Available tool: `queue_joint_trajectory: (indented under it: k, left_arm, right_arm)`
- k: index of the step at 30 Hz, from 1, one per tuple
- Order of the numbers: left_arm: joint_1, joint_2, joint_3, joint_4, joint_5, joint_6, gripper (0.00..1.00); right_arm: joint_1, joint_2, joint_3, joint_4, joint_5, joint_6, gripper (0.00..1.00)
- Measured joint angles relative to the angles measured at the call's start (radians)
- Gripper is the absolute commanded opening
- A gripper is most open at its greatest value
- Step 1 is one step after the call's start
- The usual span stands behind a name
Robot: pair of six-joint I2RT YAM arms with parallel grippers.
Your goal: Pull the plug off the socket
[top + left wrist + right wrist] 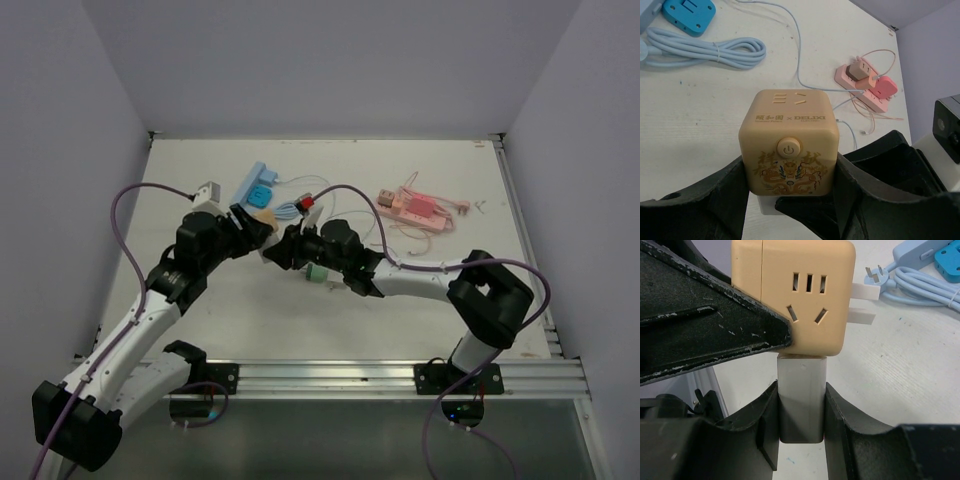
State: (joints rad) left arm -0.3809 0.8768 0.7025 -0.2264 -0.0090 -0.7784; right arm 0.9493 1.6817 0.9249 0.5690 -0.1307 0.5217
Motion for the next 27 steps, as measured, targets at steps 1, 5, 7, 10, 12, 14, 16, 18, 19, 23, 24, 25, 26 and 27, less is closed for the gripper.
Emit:
queue_joint_trajectory:
  k: [1, 5, 7, 10, 12, 14, 16, 18, 19, 23, 24, 25, 26, 27]
  left_arm:
    - [-0.002, 0.000, -0.005, 0.009, -0.006, -0.005, 0.00]
    - [0.010, -0.001, -0.024, 0.114, -0.149, -0.012, 0.00]
    - [0.050, -0.013, -0.024, 0.200, -0.279, -0.013, 0.00]
    - [0.060, -0.047, -0.029, 0.291, -0.391, -0.011, 0.00]
    - [0.060, -0.062, -0.029, 0.324, -0.438, -0.004, 0.00]
    - [0.060, -0.065, -0.026, 0.328, -0.475, 0.009, 0.00]
    - [0.060, -0.060, -0.017, 0.310, -0.496, 0.019, 0.00]
    - [0.060, -0.048, 0.000, 0.278, -0.507, 0.037, 0.00]
    - [0.060, -0.043, 0.011, 0.257, -0.510, 0.045, 0.00]
    - [0.060, -0.027, 0.057, 0.154, -0.513, 0.089, 0.00]
    - [0.060, -0.025, 0.066, 0.126, -0.513, 0.101, 0.00]
    - [0.060, -0.024, 0.072, 0.103, -0.513, 0.111, 0.00]
    - [0.060, -0.024, 0.076, 0.081, -0.513, 0.120, 0.00]
    - [0.060, -0.025, 0.076, 0.058, -0.514, 0.129, 0.00]
  right_arm:
    - [0.001, -0.002, -0.006, 0.007, 0.003, 0.005, 0.00]
    - [0.009, -0.027, -0.065, -0.022, 0.000, 0.027, 0.00]
    - [0.023, -0.028, -0.111, -0.074, -0.012, 0.033, 0.00]
    - [0.041, -0.027, -0.166, -0.161, -0.024, 0.044, 0.00]
    - [0.045, -0.027, -0.184, -0.186, -0.031, 0.048, 0.00]
    - [0.044, -0.029, -0.189, -0.202, -0.038, 0.051, 0.00]
    - [0.043, -0.032, -0.190, -0.214, -0.044, 0.050, 0.00]
    - [0.043, -0.034, -0.190, -0.220, -0.048, 0.050, 0.00]
    - [0.043, -0.034, -0.190, -0.222, -0.049, 0.050, 0.00]
    - [0.036, -0.034, -0.190, -0.252, -0.072, 0.050, 0.00]
    - [0.032, -0.034, -0.191, -0.260, -0.076, 0.050, 0.02]
    - [0.028, -0.034, -0.191, -0.266, -0.079, 0.050, 0.04]
    - [0.019, -0.032, -0.191, -0.271, -0.082, 0.050, 0.05]
    - [0.010, -0.032, -0.192, -0.274, -0.087, 0.051, 0.09]
